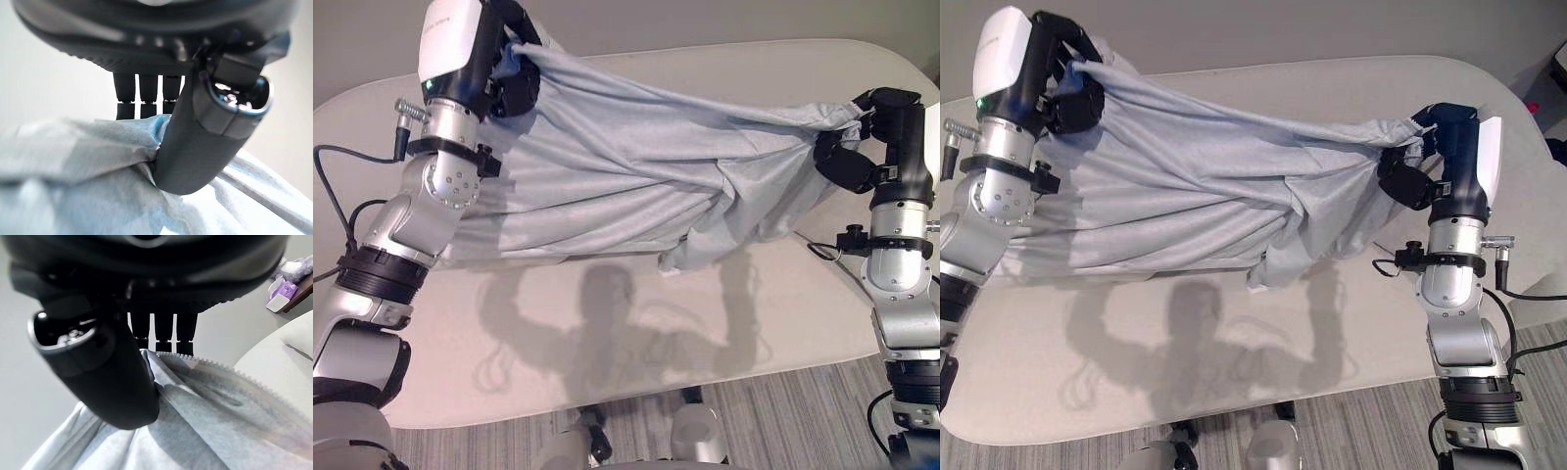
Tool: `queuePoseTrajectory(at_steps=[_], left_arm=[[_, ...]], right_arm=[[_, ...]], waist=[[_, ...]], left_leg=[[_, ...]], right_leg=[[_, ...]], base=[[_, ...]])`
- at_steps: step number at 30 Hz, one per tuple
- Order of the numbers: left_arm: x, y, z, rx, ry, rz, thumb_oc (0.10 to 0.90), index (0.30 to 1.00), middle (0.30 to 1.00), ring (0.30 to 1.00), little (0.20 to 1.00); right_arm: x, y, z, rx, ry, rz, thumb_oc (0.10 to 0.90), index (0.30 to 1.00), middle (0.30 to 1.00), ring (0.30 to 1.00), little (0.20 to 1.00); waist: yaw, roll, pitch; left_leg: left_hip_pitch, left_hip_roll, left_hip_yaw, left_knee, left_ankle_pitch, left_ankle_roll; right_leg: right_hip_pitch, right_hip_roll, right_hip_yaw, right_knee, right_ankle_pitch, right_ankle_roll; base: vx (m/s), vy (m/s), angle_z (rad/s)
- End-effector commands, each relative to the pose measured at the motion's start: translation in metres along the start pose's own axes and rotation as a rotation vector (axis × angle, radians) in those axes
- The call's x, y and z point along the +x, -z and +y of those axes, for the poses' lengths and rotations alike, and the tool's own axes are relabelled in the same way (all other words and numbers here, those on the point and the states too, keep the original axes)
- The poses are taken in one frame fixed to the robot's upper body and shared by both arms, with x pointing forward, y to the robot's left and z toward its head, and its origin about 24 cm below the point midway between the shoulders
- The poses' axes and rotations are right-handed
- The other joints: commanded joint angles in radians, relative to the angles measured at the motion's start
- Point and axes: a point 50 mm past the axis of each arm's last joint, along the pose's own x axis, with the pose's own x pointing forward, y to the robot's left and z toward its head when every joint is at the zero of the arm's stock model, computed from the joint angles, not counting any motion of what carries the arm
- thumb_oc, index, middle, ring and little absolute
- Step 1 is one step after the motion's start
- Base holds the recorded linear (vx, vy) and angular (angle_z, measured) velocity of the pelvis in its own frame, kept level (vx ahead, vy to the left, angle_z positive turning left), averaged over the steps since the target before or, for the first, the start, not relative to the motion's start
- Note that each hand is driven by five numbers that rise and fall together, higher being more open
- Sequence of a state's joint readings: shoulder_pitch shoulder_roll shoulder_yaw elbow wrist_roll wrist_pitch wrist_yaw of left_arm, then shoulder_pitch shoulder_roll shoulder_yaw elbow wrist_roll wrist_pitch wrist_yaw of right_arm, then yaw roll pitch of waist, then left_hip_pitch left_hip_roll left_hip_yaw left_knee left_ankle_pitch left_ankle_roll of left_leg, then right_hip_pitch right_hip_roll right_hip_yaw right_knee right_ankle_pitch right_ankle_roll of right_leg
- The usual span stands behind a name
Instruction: Hang the clothes on the sofa on the clothes rack.
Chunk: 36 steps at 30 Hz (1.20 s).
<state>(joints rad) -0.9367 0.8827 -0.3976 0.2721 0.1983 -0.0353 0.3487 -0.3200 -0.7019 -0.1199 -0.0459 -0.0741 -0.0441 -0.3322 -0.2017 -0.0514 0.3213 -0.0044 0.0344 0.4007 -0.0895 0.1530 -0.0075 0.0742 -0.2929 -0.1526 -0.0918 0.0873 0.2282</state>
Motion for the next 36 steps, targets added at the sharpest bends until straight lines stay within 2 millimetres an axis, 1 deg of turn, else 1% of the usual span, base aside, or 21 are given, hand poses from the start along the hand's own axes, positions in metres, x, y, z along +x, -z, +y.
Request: queuePoseTrajectory(at_steps=[1,2,3,4,5,8,10,13,14,15,17,18,19,24,25,26,30,31,32,34,36], left_arm=[[0.047,-0.06,0.098,-0.177,-0.529,-0.245,0.4,0.3,0.3,0.3,0.3],[0.052,-0.071,0.107,-0.176,-0.553,-0.286,0.4,0.3,0.3,0.3,0.3],[0.053,-0.072,0.107,-0.176,-0.554,-0.287,0.4,0.3,0.3,0.3,0.3],[0.057,-0.078,0.112,-0.174,-0.561,-0.306,0.4,0.3,0.3,0.3,0.3],[0.057,-0.079,0.112,-0.174,-0.561,-0.308,0.4,0.3,0.3,0.3,0.3],[0.062,-0.087,0.118,-0.174,-0.571,-0.332,0.4,0.3,0.3,0.3,0.3],[0.063,-0.086,0.117,-0.163,-0.566,-0.33,0.4,0.3,0.3,0.3,0.3],[0.061,-0.072,0.111,-0.073,-0.518,-0.286,0.4,0.3,0.3,0.3,0.3],[0.06,-0.058,0.1,-0.037,-0.451,-0.23,0.4,0.3,0.3,0.3,0.3],[0.06,-0.058,0.1,-0.038,-0.449,-0.229,0.4,0.3,0.3,0.3,0.3],[0.056,-0.047,0.082,-0.021,-0.335,-0.199,0.4,0.3,0.3,0.3,0.3],[0.056,-0.047,0.082,-0.021,-0.335,-0.199,0.4,0.3,0.3,0.3,0.3],[0.048,-0.035,0.06,0.01,-0.219,-0.174,0.4,0.3,0.3,0.3,0.3],[0.008,0.002,0.006,-0.047,-0.049,-0.031,0.4,0.3,0.3,0.3,0.3],[-0.003,0.015,-0.007,-0.03,-0.02,0.026,0.4,0.3,0.3,0.3,0.3],[-0.004,0.015,-0.007,-0.029,-0.02,0.028,0.4,0.3,0.3,0.3,0.3],[-0.028,0.036,-0.03,0.002,0.052,0.123,0.4,0.3,0.3,0.3,0.3],[-0.037,0.043,-0.038,0.022,0.086,0.154,0.4,0.3,0.3,0.3,0.3],[-0.037,0.043,-0.038,0.022,0.086,0.154,0.4,0.3,0.3,0.3,0.3],[-0.048,0.05,-0.047,0.038,0.126,0.186,0.4,0.3,0.3,0.3,0.3],[-0.055,0.056,-0.05,0.058,0.142,0.211,0.4,0.3,0.3,0.3,0.3]], right_arm=[[0.012,-0.034,-0.025,-0.086,0.112,-0.227,0.4,0.3,0.3,0.3,0.3],[0.014,-0.035,-0.026,-0.095,0.117,-0.235,0.4,0.3,0.3,0.3,0.3],[0.014,-0.035,-0.026,-0.095,0.119,-0.234,0.4,0.3,0.3,0.3,0.3],[0.015,-0.036,-0.026,-0.101,0.12,-0.236,0.4,0.3,0.3,0.3,0.3],[0.015,-0.036,-0.026,-0.1,0.122,-0.236,0.4,0.3,0.3,0.3,0.3],[0.015,-0.034,-0.027,-0.095,0.129,-0.23,0.4,0.3,0.3,0.3,0.3],[0.014,-0.034,-0.028,-0.092,0.132,-0.227,0.4,0.3,0.3,0.3,0.3],[0.01,-0.031,-0.026,-0.087,0.103,-0.221,0.4,0.3,0.3,0.3,0.3],[0.008,-0.028,-0.025,-0.093,0.081,-0.208,0.4,0.3,0.3,0.3,0.3],[0.008,-0.028,-0.025,-0.093,0.08,-0.208,0.4,0.3,0.3,0.3,0.3],[0.007,-0.026,-0.024,-0.087,0.055,-0.198,0.4,0.3,0.3,0.3,0.3],[0.007,-0.026,-0.024,-0.087,0.054,-0.198,0.4,0.3,0.3,0.3,0.3],[0.006,-0.025,-0.022,-0.071,0.038,-0.189,0.4,0.3,0.3,0.3,0.3],[0.003,-0.021,-0.018,-0.053,0.015,-0.164,0.4,0.3,0.3,0.3,0.3],[0.002,-0.02,-0.015,-0.041,0.005,-0.159,0.4,0.3,0.3,0.3,0.3],[0.002,-0.02,-0.014,-0.042,0.002,-0.159,0.4,0.3,0.3,0.3,0.3],[-0.002,-0.019,-0.01,-0.017,-0.017,-0.15,0.4,0.3,0.3,0.3,0.3],[-0.005,-0.017,-0.008,-0.009,-0.026,-0.139,0.4,0.3,0.3,0.3,0.3],[-0.005,-0.017,-0.007,-0.009,-0.027,-0.139,0.4,0.3,0.3,0.3,0.3],[-0.008,-0.014,-0.004,-0.004,-0.046,-0.127,0.4,0.3,0.3,0.3,0.3],[-0.011,-0.014,-0.001,0.001,-0.058,-0.127,0.4,0.3,0.3,0.3,0.3]], waist=[[0.032,0.043,-0.309],[0.027,0.048,-0.318],[0.028,0.048,-0.317],[0.023,0.053,-0.324],[0.024,0.052,-0.323],[0.016,0.061,-0.332],[0.015,0.063,-0.332],[0.015,0.064,-0.332],[0.016,0.063,-0.329],[0.015,0.064,-0.33],[0.016,0.062,-0.326],[0.016,0.063,-0.326],[0.02,0.058,-0.319],[0.023,0.048,-0.309],[0.022,0.047,-0.306],[0.021,0.049,-0.307],[0.016,0.045,-0.291],[0.015,0.043,-0.282],[0.015,0.043,-0.284],[0.014,0.039,-0.276],[0.014,0.038,-0.271]], left_leg=[[0.133,0.065,-0.069,0.002,-0.22,-0.072],[0.14,0.067,-0.064,0.002,-0.221,-0.073],[0.14,0.067,-0.064,0.002,-0.221,-0.073],[0.148,0.068,-0.062,0.002,-0.223,-0.072],[0.148,0.068,-0.062,0.002,-0.223,-0.073],[0.162,0.071,-0.054,0.002,-0.226,-0.073],[0.164,0.072,-0.054,0.002,-0.226,-0.073],[0.173,0.075,-0.052,0.002,-0.227,-0.074],[0.174,0.077,-0.051,0.002,-0.226,-0.076],[0.174,0.077,-0.051,0.002,-0.226,-0.076],[0.174,0.08,-0.052,0.002,-0.223,-0.078],[0.174,0.08,-0.052,0.002,-0.223,-0.078],[0.173,0.083,-0.052,0.002,-0.22,-0.079],[0.173,0.087,-0.054,0.002,-0.222,-0.082],[0.172,0.089,-0.052,0.002,-0.221,-0.083],[0.173,0.089,-0.051,0.002,-0.221,-0.084],[0.166,0.093,-0.05,0.002,-0.218,-0.086],[0.162,0.095,-0.05,0.002,-0.217,-0.087],[0.161,0.095,-0.05,0.002,-0.217,-0.087],[0.155,0.097,-0.047,0.002,-0.216,-0.088],[0.149,0.099,-0.046,0.002,-0.215,-0.089]], right_leg=[[-0.039,0.035,-0.019,0.005,0.042,-0.015],[-0.033,0.039,-0.015,0.005,0.039,-0.017],[-0.033,0.039,-0.015,0.005,0.039,-0.017],[-0.029,0.041,-0.012,0.005,0.035,-0.018],[-0.028,0.042,-0.013,0.005,0.035,-0.018],[-0.017,0.046,-0.01,0.006,0.029,-0.019],[-0.015,0.047,-0.011,0.007,0.026,-0.021],[-0.006,0.049,-0.014,0.008,0.019,-0.024],[-0.002,0.05,-0.016,0.008,0.017,-0.026],[-0.001,0.05,-0.016,0.008,0.017,-0.026],[0.001,0.052,-0.02,0.008,0.015,-0.027],[0.001,0.052,-0.02,0.008,0.015,-0.027],[0.001,0.053,-0.024,0.008,0.014,-0.03],[0.004,0.056,-0.023,0.006,0.007,-0.036],[0.003,0.058,-0.024,0.005,0.006,-0.038],[0.003,0.058,-0.024,0.005,0.006,-0.038],[-0.007,0.061,-0.018,0.005,0.006,-0.041],[-0.013,0.063,-0.016,0.005,0.008,-0.042],[-0.014,0.063,-0.015,0.005,0.008,-0.042],[-0.021,0.064,-0.013,0.005,0.007,-0.042],[-0.027,0.065,-0.012,0.005,0.007,-0.043]], base=[[0.02,-0.044,0.0],[0.01,-0.034,-0.01],[0.01,-0.04,-0.01],[0.0,0.0,0.0],[0.0,0.0,0.0],[0.0,0.0,0.0],[0.01,-0.014,-0.05],[0.01,-0.006,-0.02],[0.0,0.0,0.0],[0.0,0.0,0.0],[0.0,0.0,0.0],[0.0,0.0,0.0],[0.0,0.0,0.0],[0.0,-0.006,0.0],[0.02,-0.013,0.05],[0.02,-0.012,0.07],[0.0,-0.001,0.01],[0.0,0.0,0.0],[0.0,0.0,0.0],[0.0,0.0,0.0],[0.0,0.0,0.0]])
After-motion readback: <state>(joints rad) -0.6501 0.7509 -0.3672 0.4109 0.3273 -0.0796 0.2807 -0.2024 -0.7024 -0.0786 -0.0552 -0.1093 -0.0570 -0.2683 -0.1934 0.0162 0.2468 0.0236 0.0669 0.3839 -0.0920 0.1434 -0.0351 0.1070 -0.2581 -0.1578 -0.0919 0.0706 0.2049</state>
